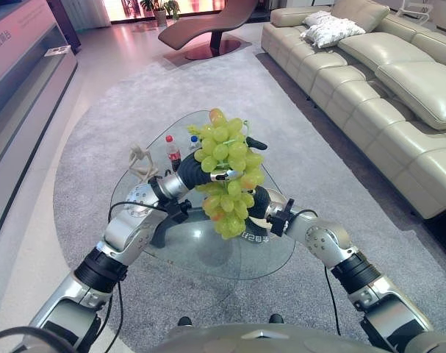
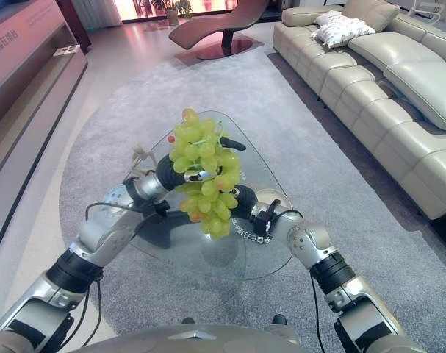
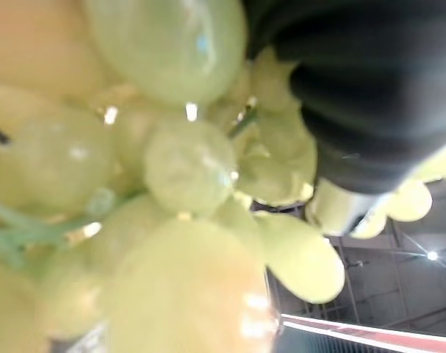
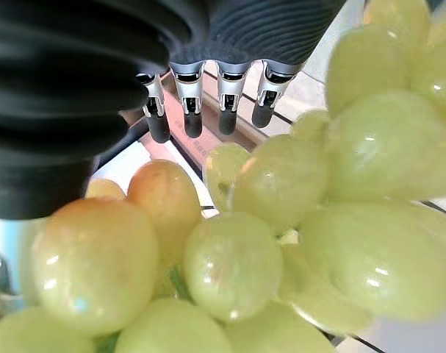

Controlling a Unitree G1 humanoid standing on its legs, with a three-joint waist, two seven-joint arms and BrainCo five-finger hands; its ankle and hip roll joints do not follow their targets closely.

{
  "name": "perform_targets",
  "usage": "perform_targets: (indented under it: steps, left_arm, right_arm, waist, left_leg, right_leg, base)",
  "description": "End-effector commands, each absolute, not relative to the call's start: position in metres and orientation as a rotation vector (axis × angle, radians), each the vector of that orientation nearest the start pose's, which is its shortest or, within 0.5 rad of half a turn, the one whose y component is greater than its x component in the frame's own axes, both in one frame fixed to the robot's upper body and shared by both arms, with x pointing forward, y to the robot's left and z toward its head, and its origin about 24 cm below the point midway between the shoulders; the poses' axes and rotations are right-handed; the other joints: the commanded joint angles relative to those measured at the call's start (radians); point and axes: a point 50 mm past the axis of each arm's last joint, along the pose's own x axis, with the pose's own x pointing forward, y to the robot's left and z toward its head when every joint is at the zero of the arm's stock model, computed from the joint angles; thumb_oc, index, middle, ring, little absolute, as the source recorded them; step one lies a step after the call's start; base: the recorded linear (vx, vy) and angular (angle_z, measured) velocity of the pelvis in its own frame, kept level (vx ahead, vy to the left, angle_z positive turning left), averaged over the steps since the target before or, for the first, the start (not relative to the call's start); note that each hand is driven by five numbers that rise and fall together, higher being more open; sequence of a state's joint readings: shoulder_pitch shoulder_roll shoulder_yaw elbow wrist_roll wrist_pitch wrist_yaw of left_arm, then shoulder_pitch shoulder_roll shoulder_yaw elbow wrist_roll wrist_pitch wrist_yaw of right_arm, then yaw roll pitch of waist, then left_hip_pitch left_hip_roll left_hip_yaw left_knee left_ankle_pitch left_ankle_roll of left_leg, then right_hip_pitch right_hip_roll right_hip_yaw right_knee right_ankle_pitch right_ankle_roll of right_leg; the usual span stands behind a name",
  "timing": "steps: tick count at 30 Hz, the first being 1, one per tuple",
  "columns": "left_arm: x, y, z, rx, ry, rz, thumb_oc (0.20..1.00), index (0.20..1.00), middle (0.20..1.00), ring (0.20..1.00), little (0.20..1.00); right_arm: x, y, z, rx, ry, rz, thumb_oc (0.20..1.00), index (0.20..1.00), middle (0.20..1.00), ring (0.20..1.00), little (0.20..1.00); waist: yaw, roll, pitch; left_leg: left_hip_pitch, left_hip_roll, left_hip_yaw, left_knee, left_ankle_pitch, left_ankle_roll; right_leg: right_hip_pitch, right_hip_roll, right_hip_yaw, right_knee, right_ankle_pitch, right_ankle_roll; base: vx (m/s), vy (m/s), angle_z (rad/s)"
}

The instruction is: Pick up fruits into the plate

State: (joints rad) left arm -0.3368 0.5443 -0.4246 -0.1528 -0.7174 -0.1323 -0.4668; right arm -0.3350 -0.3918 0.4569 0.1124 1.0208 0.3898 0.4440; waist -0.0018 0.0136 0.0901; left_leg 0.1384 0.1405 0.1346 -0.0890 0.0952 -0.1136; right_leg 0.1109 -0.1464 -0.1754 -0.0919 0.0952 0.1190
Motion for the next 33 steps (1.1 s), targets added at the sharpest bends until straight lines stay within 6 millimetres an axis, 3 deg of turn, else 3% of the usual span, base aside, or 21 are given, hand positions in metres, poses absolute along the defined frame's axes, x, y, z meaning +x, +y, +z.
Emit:
perform_targets:
  steps: [1, 12, 18, 33]
  left_arm:
    - [0.270, 0.086, 0.190, -0.101, -0.524, -1.077, 0.200, 0.200, 0.200, 0.200, 0.200]
    - [0.288, 0.103, 0.175, -0.193, -0.430, -0.892, 0.200, 0.200, 0.200, 0.200, 0.200]
    - [0.301, 0.109, 0.154, -0.218, -0.318, -0.808, 0.200, 0.200, 0.200, 0.200, 0.200]
    - [0.316, 0.102, 0.114, -0.106, -0.147, -0.747, 0.200, 0.200, 0.200, 0.200, 0.200]
  right_arm:
    - [0.276, -0.049, 0.095, 0.554, 0.269, 1.134, 1.000, 1.000, 1.000, 1.000, 1.000]
    - [0.270, -0.048, 0.109, 0.584, 0.245, 1.242, 1.000, 1.000, 1.000, 1.000, 1.000]
    - [0.257, -0.035, 0.116, 0.583, 0.244, 1.362, 1.000, 1.000, 1.000, 1.000, 1.000]
    - [0.239, -0.007, 0.129, 0.576, 0.236, 1.483, 1.000, 1.000, 1.000, 1.000, 1.000]
  waist:
    - [0.005, -0.030, -0.015]
    - [-0.003, -0.036, -0.017]
    - [-0.009, -0.037, -0.019]
    - [-0.029, -0.038, -0.017]
  left_leg:
    - [-0.005, -0.035, -0.001, 0.036, -0.142, 0.029]
    - [0.001, -0.026, 0.004, 0.038, -0.139, 0.027]
    - [0.006, -0.026, 0.004, 0.036, -0.137, 0.026]
    - [0.010, -0.022, 0.021, 0.039, -0.132, 0.028]
  right_leg:
    - [0.041, -0.012, -0.045, 0.058, -0.126, 0.005]
    - [0.044, -0.003, -0.038, 0.060, -0.131, 0.001]
    - [0.046, -0.002, -0.036, 0.061, -0.132, -0.001]
    - [0.043, 0.000, -0.021, 0.057, -0.124, 0.002]
  base:
    - [0.00, 0.000, 0.00]
    - [0.00, -0.001, -0.01]
    - [0.00, 0.000, 0.00]
    - [0.00, -0.001, -0.02]
